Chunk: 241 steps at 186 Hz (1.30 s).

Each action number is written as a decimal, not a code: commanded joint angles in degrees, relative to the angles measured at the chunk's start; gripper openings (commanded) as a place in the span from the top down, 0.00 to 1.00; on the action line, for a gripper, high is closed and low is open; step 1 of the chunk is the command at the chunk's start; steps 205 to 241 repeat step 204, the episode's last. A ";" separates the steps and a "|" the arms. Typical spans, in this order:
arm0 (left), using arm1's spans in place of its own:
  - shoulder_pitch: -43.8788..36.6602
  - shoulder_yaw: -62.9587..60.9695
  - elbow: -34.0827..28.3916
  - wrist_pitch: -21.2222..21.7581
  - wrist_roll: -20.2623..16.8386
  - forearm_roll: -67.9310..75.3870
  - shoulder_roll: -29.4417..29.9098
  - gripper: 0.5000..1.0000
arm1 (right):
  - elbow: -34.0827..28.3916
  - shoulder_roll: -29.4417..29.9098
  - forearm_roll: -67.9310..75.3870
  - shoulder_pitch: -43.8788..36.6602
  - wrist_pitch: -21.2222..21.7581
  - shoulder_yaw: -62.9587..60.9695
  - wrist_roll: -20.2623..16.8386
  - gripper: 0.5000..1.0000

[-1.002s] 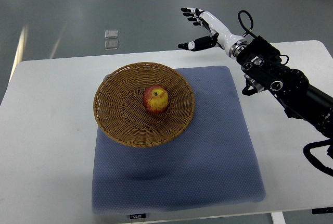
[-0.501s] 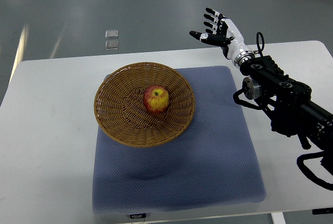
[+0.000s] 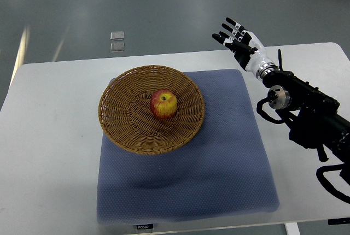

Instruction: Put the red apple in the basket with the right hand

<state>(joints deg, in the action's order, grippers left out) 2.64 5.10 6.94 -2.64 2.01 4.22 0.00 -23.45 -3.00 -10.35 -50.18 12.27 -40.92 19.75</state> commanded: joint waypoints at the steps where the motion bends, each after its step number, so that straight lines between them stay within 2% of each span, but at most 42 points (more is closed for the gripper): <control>1: 0.00 0.00 0.00 0.00 0.01 0.00 0.00 0.00 | 0.42 -0.07 4.90 -0.09 0.65 -0.22 -0.06 0.16; 117: 0.00 0.00 0.00 0.00 0.01 0.00 0.00 0.00 | 0.42 0.45 7.18 -0.01 -0.31 -0.30 0.37 0.15; 135: 0.00 0.00 0.00 0.00 0.01 0.00 0.00 0.00 | 0.42 0.37 7.18 -0.01 -1.89 -0.04 0.46 0.15; 241: 0.00 0.00 0.00 0.00 0.01 0.00 0.00 0.00 | 0.42 0.37 6.92 -0.01 -2.33 0.40 0.46 0.15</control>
